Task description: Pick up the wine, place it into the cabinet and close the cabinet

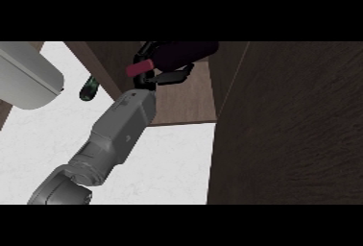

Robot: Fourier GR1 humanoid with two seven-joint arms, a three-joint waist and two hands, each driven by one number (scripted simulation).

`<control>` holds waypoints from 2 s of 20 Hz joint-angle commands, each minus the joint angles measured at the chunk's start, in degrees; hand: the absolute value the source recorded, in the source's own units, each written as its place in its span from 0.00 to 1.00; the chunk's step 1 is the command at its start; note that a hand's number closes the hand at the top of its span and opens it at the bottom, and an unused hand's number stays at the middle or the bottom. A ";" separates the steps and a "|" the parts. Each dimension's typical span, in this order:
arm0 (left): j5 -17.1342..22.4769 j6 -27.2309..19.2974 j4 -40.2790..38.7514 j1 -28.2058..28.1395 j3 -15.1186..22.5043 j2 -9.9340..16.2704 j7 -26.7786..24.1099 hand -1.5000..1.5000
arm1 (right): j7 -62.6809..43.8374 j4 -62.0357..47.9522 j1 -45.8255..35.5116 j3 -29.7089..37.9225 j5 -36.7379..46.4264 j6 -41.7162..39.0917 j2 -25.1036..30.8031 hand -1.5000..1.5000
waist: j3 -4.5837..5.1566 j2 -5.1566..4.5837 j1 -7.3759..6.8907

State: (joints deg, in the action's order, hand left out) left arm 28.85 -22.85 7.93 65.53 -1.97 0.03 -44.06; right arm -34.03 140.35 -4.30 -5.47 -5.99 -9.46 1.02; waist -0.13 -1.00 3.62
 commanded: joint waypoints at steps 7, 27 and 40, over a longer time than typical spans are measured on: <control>-1.85 -4.07 -2.94 -1.16 0.02 0.07 -1.11 0.00 | -0.02 -0.47 -1.44 3.35 -4.22 -0.45 0.68 0.00 | 0.15 -0.49 -0.03; -3.08 -4.69 -2.84 -3.37 -0.44 -0.02 -5.43 0.00 | 0.21 -0.62 -2.08 2.43 -5.18 -1.05 0.19 0.00 | 0.17 -0.68 1.08; -3.96 3.99 -2.94 -5.38 0.62 -0.03 -6.88 0.00 | -1.67 2.39 -0.74 -0.32 -3.30 0.57 -0.11 0.00 | 0.21 -0.34 1.26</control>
State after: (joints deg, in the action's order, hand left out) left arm 24.33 -20.25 5.68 62.69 -1.42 -0.04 -49.16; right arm -34.72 139.88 -5.59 -6.71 -6.98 -8.92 0.56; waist 0.00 -1.36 4.53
